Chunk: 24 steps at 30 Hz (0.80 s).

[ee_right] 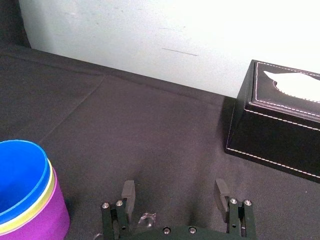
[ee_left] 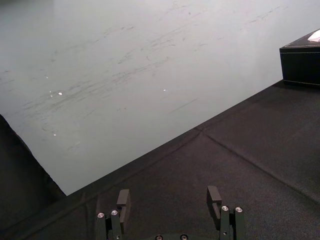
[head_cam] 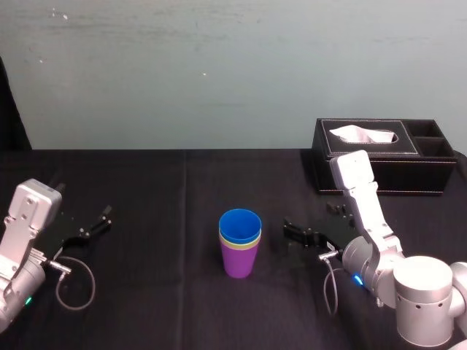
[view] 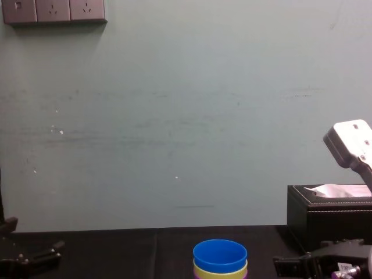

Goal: Stack the three plastic cups sequentially using one hand.

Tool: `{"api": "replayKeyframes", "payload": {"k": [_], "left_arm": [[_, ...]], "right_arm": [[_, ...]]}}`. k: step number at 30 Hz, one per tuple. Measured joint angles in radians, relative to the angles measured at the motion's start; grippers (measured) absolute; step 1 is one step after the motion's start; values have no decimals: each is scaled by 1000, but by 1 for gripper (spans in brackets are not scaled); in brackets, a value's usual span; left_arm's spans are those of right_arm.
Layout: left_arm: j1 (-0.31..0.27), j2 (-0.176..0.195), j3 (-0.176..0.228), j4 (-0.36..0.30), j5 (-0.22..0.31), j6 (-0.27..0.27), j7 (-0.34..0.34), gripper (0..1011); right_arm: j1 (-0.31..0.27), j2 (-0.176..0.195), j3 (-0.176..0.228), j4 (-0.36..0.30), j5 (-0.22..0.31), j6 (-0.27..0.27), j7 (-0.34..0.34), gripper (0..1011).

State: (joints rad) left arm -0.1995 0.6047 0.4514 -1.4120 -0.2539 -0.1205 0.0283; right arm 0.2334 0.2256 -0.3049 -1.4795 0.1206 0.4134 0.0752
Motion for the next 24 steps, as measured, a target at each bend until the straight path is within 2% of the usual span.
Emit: {"api": "replayKeyframes", "payload": {"k": [24], "left_arm": [[0, 0, 0, 0, 0, 0, 0, 1000]], "right_arm": [[0, 0, -1, 0, 0, 0, -1, 1000]]}}
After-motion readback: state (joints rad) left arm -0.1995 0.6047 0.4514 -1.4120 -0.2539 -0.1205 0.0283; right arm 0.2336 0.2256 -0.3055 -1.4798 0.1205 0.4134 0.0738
